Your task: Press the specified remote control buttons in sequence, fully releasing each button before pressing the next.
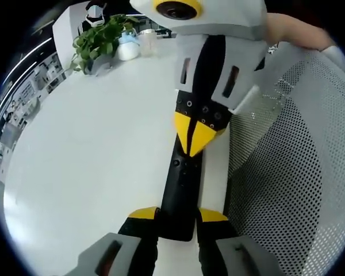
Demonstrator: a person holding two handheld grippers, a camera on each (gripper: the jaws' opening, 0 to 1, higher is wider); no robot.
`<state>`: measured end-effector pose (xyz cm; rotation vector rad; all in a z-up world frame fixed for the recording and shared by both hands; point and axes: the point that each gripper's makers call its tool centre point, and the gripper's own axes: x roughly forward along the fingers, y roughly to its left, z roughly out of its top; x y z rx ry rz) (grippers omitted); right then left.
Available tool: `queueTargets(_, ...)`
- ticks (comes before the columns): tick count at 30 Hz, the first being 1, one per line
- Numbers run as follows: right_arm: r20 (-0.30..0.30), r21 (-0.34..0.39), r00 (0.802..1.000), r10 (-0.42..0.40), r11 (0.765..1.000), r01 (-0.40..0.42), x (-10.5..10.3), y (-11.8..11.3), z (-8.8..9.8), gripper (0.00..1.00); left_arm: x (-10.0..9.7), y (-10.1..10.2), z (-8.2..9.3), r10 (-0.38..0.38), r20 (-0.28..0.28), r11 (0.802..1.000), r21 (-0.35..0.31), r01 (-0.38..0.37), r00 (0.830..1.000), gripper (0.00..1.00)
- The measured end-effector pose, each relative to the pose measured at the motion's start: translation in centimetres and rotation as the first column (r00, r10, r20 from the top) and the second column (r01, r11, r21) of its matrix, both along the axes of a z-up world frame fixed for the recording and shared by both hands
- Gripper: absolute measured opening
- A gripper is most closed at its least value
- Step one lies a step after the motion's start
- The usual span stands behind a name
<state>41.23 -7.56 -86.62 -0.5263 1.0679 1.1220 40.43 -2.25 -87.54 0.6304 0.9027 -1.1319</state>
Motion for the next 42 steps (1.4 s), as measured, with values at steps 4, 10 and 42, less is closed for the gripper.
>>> queueTargets(4,-0.033,-0.001,0.999,-0.014,1.0,0.014,-0.3,-0.3,0.0,0.0,0.0,0.0,0.0,0.005,-0.003,1.0,-0.007,-0.005,1.0,0.25)
queueTargets(10,-0.03,-0.006,1.0,0.003,1.0,-0.003,-0.5,-0.5,0.0,0.0,0.1,0.0,0.0,0.001,0.0,1.0,-0.01,-0.001,1.0,0.25)
queueTargets(42,-0.062,-0.05,0.998,0.013,0.999,-0.016,-1.1,-1.1,-0.4,0.0,0.0,-0.1,0.0,-0.017,0.01,1.0,-0.007,0.017,1.0,0.26)
